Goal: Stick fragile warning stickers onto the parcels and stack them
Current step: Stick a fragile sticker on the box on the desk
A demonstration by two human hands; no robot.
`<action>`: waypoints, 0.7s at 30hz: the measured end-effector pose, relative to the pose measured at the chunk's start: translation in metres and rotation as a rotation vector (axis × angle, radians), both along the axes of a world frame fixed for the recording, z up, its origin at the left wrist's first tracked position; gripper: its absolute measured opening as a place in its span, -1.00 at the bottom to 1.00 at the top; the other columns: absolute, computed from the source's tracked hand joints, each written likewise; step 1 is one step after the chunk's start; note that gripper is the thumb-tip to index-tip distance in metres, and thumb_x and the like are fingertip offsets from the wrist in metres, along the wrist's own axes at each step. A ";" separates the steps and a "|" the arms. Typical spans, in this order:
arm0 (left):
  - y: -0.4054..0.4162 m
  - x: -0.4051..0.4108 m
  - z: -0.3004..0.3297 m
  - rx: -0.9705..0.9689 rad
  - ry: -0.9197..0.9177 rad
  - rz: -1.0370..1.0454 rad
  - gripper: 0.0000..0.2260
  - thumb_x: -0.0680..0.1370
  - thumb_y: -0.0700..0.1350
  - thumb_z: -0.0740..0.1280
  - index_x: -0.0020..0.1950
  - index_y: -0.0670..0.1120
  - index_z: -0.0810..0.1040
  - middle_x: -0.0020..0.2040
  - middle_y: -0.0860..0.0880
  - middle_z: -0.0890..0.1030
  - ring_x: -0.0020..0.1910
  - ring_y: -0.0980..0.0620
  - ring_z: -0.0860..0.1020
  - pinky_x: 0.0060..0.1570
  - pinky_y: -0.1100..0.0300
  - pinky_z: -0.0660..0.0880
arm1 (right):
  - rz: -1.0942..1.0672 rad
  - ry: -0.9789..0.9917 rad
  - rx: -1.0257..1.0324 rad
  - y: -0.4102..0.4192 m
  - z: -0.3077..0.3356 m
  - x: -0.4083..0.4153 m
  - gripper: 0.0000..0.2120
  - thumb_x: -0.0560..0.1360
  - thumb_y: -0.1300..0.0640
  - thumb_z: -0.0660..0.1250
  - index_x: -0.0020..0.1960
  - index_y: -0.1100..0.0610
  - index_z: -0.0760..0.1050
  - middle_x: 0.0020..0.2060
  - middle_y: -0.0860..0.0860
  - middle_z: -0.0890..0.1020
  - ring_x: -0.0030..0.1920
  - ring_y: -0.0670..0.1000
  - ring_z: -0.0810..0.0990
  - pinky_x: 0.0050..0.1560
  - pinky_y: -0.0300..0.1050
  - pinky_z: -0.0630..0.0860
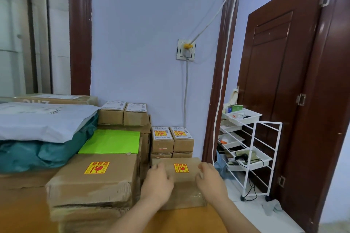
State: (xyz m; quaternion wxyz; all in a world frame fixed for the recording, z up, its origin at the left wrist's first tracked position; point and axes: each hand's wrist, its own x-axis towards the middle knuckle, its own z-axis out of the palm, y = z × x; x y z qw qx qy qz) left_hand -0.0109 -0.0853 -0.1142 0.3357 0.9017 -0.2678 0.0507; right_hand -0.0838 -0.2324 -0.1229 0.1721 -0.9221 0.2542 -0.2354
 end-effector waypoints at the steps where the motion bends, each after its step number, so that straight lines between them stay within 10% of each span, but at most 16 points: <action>1: 0.004 -0.003 0.004 0.007 -0.016 -0.014 -0.70 0.58 -0.09 0.16 0.31 -0.10 0.36 0.26 -0.05 0.44 0.26 -0.05 0.42 0.17 0.10 0.42 | 0.030 -0.003 -0.006 0.005 0.003 -0.002 -0.66 0.59 0.13 0.11 0.35 0.09 0.35 0.26 -0.02 0.44 0.20 -0.02 0.48 0.04 -0.15 0.44; 16: 0.136 -0.026 0.052 0.165 -0.495 -0.048 -0.69 0.59 -0.04 0.13 0.32 -0.06 0.37 0.27 0.00 0.44 0.28 0.00 0.38 0.15 0.16 0.38 | 0.145 -0.003 -0.075 0.082 0.053 -0.011 -0.80 0.53 -0.01 0.12 0.02 0.02 0.48 -0.15 -0.10 0.58 -0.13 -0.06 0.55 -0.10 -0.09 0.55; 21: 0.184 0.004 0.052 0.228 -0.471 0.086 -0.75 0.59 0.01 0.11 0.23 -0.02 0.37 0.18 0.03 0.46 0.19 0.04 0.41 0.03 0.21 0.35 | 0.237 0.025 -0.029 0.110 0.063 0.006 -0.82 0.57 0.12 0.14 0.12 0.07 0.45 -0.02 -0.01 0.56 -0.03 0.01 0.51 -0.08 -0.12 0.48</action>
